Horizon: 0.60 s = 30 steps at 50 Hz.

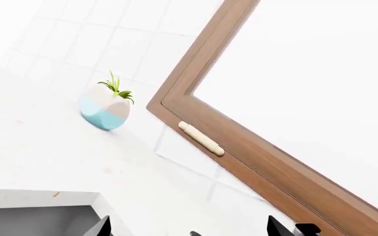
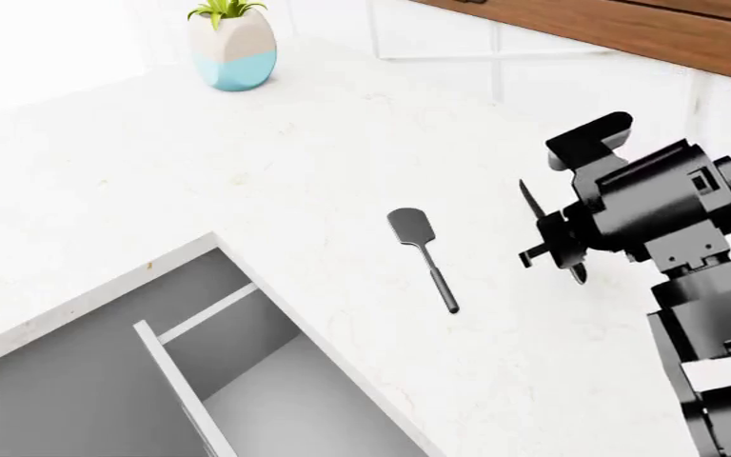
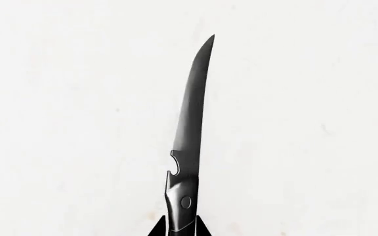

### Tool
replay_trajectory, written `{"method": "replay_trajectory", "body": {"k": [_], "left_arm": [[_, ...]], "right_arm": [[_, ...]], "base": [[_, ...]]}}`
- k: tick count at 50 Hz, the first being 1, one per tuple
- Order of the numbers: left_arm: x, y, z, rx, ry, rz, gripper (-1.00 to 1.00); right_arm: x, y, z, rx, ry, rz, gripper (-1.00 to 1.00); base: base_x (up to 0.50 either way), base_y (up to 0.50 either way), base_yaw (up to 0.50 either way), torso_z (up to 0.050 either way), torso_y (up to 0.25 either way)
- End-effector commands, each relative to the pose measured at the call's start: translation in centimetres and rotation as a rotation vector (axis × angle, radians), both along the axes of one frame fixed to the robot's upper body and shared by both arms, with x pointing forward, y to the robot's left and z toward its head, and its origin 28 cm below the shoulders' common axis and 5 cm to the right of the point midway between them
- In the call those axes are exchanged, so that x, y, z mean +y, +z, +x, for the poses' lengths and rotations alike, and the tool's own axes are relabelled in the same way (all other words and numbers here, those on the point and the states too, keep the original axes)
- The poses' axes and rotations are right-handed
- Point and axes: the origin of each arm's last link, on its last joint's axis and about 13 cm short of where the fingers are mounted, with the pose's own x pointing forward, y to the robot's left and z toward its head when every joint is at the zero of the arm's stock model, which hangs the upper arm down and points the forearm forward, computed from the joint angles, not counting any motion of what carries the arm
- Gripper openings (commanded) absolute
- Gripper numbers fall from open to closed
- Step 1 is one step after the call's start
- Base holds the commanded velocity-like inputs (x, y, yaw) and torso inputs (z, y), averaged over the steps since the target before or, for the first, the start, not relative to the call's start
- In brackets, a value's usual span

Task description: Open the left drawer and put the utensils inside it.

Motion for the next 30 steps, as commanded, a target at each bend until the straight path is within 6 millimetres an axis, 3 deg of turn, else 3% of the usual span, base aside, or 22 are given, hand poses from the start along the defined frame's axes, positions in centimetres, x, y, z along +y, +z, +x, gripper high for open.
{"method": "replay_trajectory", "body": {"k": [1,6,11,15,19,30], "left_arm": [[0.0,0.1,-0.1,-0.004,-0.002,-0.002,1.0],[0.0,0.1,0.0,-0.004,-0.003,-0.003,1.0],[0.0,0.0,0.0,-0.004,-0.004,-0.006,1.0],[0.1,-0.1,0.0,0.0,-0.002,-0.005,1.0],[0.0,-0.1,0.0,0.003,-0.003,-0.004,1.0],[0.1,-0.3,0.1,0.006,-0.002,-0.008,1.0]], "right_arm": [[0.3,2.2,-0.8,-0.096,0.023,-0.01,-1.0],[0.7,5.2,-2.7,-0.173,0.085,0.009,-1.0],[1.2,6.8,-3.8,-0.214,0.147,-0.002,-1.0],[1.6,7.2,-5.3,-0.269,0.138,-0.095,-1.0],[4.1,6.9,-7.6,-0.21,0.327,-0.016,-1.0],[8.3,7.2,-9.7,-0.172,0.48,-0.045,-1.0]], "base": [[0.0,0.0,0.0,0.0,0.0],[0.0,0.0,0.0,0.0,0.0],[0.0,0.0,0.0,0.0,0.0],[0.0,0.0,0.0,0.0,0.0],[0.0,0.0,0.0,0.0,0.0],[0.0,0.0,0.0,0.0,0.0]]}}
